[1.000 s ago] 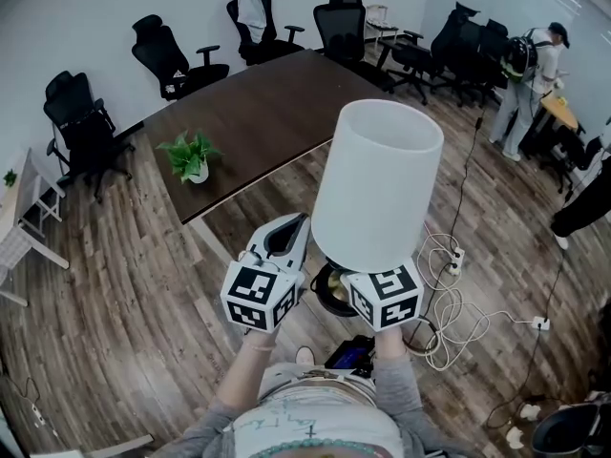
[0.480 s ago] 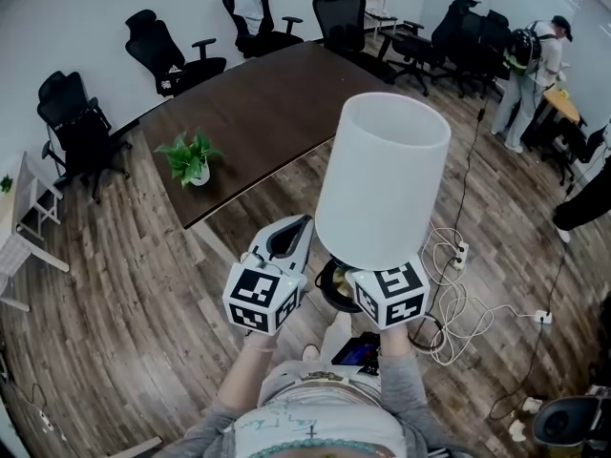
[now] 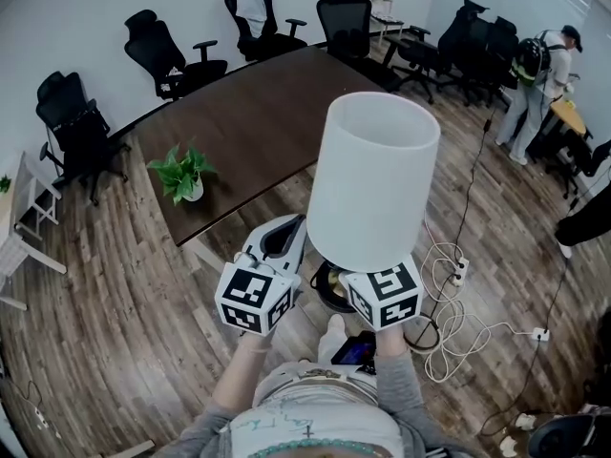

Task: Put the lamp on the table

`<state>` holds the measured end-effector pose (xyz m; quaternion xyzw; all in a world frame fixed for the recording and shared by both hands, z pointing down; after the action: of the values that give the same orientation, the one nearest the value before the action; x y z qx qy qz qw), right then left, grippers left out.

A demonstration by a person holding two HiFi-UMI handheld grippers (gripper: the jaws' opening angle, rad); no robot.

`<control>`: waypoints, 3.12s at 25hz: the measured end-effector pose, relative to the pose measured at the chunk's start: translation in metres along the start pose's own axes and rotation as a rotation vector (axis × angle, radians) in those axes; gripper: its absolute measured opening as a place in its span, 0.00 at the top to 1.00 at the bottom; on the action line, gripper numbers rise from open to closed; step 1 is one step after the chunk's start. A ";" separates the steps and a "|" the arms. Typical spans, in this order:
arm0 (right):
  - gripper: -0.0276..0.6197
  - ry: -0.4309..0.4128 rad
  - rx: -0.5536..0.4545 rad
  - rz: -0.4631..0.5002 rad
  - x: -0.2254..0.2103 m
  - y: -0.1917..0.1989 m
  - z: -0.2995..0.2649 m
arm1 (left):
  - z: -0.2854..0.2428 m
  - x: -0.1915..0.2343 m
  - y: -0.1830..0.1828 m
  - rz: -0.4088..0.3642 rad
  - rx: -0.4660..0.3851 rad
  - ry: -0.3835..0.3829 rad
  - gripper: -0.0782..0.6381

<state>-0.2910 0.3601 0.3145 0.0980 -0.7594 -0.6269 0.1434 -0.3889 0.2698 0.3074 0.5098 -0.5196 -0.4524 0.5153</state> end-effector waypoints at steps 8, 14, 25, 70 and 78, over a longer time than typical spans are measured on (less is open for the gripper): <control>0.86 -0.028 -0.013 -0.003 -0.048 -0.010 -0.042 | -0.055 0.023 -0.013 -0.017 -0.003 -0.033 0.88; 0.86 -0.059 -0.011 0.018 -0.082 -0.013 -0.070 | -0.093 0.036 -0.014 -0.011 0.006 -0.057 0.88; 0.86 -0.116 -0.007 0.018 -0.126 -0.013 -0.108 | -0.143 0.050 -0.012 -0.041 0.041 -0.095 0.88; 0.86 0.019 -0.007 -0.030 -0.091 -0.046 -0.282 | -0.165 0.242 -0.025 -0.038 0.000 0.011 0.88; 0.86 -0.023 -0.001 -0.030 -0.123 -0.046 -0.324 | -0.207 0.271 -0.029 -0.034 -0.017 -0.036 0.88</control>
<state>-0.0664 0.0927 0.3139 0.1022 -0.7593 -0.6303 0.1254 -0.1670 0.0094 0.3112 0.5059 -0.5160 -0.4748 0.5025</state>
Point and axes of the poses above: the fingertips, and each gripper's own axes: z backward along the fingers, x to its left, y out of its underside, the point moved 7 cm from there along z, backward along the fingers, and after that the axes turned 12 degrees about y, right-handed, at the moved point
